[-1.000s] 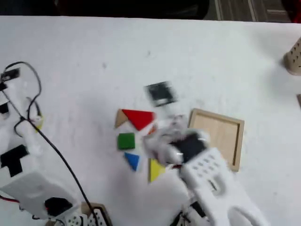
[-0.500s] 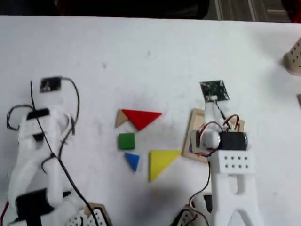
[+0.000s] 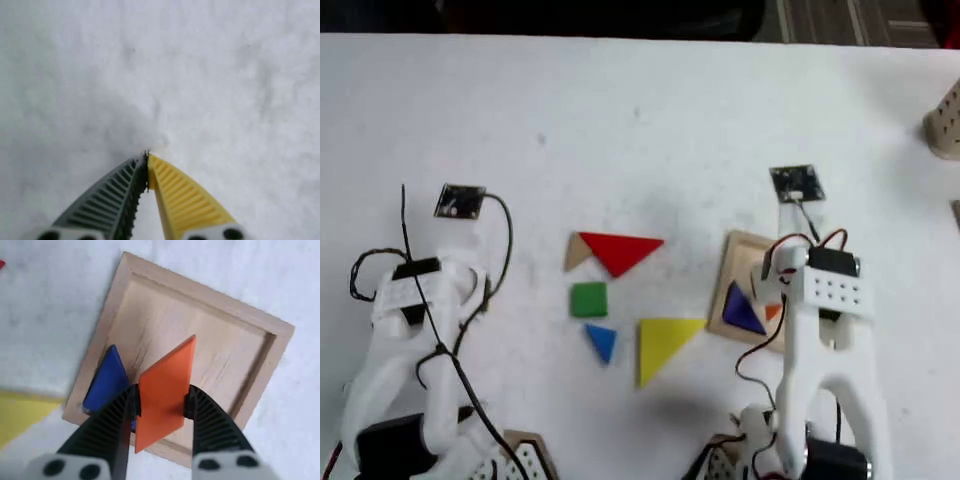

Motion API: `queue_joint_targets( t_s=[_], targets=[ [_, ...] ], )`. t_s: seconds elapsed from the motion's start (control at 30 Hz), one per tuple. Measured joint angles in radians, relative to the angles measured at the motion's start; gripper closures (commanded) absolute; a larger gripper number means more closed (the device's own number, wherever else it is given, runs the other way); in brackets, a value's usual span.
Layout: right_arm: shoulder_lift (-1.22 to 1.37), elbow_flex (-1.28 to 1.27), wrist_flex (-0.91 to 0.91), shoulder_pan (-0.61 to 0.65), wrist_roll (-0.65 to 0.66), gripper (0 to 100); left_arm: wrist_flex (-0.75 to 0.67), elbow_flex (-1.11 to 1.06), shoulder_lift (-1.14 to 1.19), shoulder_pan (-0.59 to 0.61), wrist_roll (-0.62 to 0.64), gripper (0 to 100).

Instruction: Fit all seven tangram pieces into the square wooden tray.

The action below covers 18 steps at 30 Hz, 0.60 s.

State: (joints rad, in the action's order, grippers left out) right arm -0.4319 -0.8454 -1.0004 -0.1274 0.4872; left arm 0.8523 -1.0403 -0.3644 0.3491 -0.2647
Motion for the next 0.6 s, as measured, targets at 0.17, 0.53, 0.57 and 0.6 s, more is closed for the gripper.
queue_joint_targets(
  t_s=[0.17,0.53,0.57,0.6],
  targets=[
    [0.069,0.0,0.072,0.003,0.382,97.7,-0.003,0.0,0.0,0.0,0.0,98],
    [0.187,0.0,0.078,-0.006,0.865,92.0,-0.003,0.0,0.0,0.0,0.0,98],
    [0.189,0.0,0.078,-0.012,0.888,88.0,-0.003,0.0,0.0,0.0,0.0,98],
    [0.189,0.0,0.078,-0.021,0.902,83.2,-0.003,0.0,0.0,0.0,0.0,98]
  ],
)
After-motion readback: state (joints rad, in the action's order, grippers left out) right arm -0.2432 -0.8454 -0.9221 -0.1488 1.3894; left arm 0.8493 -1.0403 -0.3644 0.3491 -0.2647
